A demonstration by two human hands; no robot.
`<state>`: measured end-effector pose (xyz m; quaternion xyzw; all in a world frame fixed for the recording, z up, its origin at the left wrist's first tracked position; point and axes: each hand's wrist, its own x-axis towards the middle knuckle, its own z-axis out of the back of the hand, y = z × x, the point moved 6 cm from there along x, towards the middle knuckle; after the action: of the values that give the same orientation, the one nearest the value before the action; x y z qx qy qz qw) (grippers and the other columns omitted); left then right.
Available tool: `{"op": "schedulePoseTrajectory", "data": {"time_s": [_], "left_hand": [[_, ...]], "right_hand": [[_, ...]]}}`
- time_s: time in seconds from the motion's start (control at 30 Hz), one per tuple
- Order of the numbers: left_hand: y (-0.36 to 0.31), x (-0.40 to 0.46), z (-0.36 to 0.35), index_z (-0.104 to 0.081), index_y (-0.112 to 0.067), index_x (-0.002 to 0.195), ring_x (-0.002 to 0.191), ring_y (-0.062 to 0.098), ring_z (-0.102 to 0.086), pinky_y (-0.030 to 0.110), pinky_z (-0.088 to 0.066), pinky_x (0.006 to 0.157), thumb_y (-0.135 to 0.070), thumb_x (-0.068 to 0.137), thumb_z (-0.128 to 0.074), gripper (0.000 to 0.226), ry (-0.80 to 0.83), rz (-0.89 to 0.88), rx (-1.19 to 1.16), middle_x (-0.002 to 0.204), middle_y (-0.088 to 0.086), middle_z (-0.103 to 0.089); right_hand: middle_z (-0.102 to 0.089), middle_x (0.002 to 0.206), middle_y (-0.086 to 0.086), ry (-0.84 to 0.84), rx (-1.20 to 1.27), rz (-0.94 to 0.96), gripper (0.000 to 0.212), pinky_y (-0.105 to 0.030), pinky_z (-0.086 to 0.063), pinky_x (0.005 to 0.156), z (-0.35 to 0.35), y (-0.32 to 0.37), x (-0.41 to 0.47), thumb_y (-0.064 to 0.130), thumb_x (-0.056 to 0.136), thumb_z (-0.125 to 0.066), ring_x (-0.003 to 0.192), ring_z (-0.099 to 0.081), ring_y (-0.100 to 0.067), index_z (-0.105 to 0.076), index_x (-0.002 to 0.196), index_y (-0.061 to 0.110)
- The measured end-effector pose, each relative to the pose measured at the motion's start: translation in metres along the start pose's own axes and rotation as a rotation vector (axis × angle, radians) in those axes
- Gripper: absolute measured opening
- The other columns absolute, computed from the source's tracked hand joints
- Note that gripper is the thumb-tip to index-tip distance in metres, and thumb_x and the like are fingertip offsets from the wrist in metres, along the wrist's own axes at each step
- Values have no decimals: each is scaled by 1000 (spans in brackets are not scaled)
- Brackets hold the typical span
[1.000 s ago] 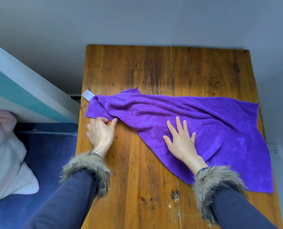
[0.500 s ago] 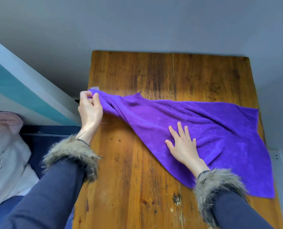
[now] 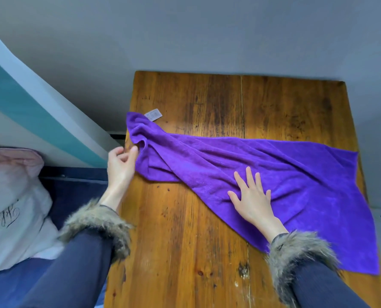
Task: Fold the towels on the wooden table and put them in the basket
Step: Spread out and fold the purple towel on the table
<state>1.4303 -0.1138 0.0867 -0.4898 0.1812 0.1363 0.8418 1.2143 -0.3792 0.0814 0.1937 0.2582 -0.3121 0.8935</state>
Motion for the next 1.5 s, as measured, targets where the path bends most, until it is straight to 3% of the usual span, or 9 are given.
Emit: {"op": "schedulePoseTrajectory", "data": {"time_s": [0.23,0.43,0.57,0.83,0.93,1.07,1.23,1.33,1.5], "left_hand": [[19,-25,-19,-66,-4,92,92,33,-56,33,-38,77,-25,83,-67,23,57,-136,398,92,16,-65],[-17,-42,19,-55,-14,88,78,16,-55,32,-42,71,-22,92,-55,8,-37,-295,11,84,3,-61],[-6,-43,62,-58,-16,88,67,14,-54,33,-42,69,-22,90,-58,6,-156,-243,22,72,3,-61],[37,-35,114,-62,-25,78,86,32,-60,33,-41,70,-34,83,-66,11,0,-33,634,72,5,-61],[52,-47,116,-63,-17,93,94,37,-58,39,-43,77,-33,86,-61,17,-72,-67,661,85,12,-63],[55,-88,74,-57,-6,107,95,40,-51,48,-44,78,-16,85,-61,25,-104,-316,748,98,18,-55],[71,-160,-14,-62,-13,98,86,32,-58,42,-51,67,-10,77,-67,22,219,-608,749,94,8,-58],[78,-184,-41,-63,-17,106,95,32,-59,41,-52,72,-15,64,-75,44,302,-644,876,103,10,-60],[80,-188,-36,-68,-17,103,94,34,-61,39,-54,72,-6,60,-75,45,307,-670,933,100,15,-61]], "right_hand": [[11,157,2,-2,10,-1,61,-61,-13,111,-1,-1,1,45,95,-38,145,11,-25,-12,148,30],[12,157,3,-2,-16,-1,61,-60,-14,110,-1,0,-1,43,96,-38,145,11,-25,-10,148,31],[12,157,3,0,-21,-5,62,-59,-15,110,0,1,-1,42,95,-40,145,10,-26,-9,148,31],[12,157,2,11,-66,10,68,-60,-17,109,-3,-2,1,39,93,-46,145,9,-27,-8,148,31],[10,158,-2,-39,-74,-29,69,-63,-12,109,-1,3,-3,41,93,-45,144,7,-30,-7,149,29],[-11,157,-10,-247,-112,126,67,-64,-19,106,-16,28,-36,30,88,-57,144,-9,-31,-26,146,20],[-59,115,-14,-459,-30,271,32,-48,-50,83,-51,45,-87,23,77,-57,110,-51,-28,-64,106,11],[-60,95,-5,-445,-44,383,28,-35,-49,67,-64,53,-111,25,77,-46,86,-58,-25,-65,95,14],[-64,106,-7,-368,-138,317,39,-38,-51,73,-73,35,-116,21,70,-70,96,-62,-26,-65,108,14]]}}
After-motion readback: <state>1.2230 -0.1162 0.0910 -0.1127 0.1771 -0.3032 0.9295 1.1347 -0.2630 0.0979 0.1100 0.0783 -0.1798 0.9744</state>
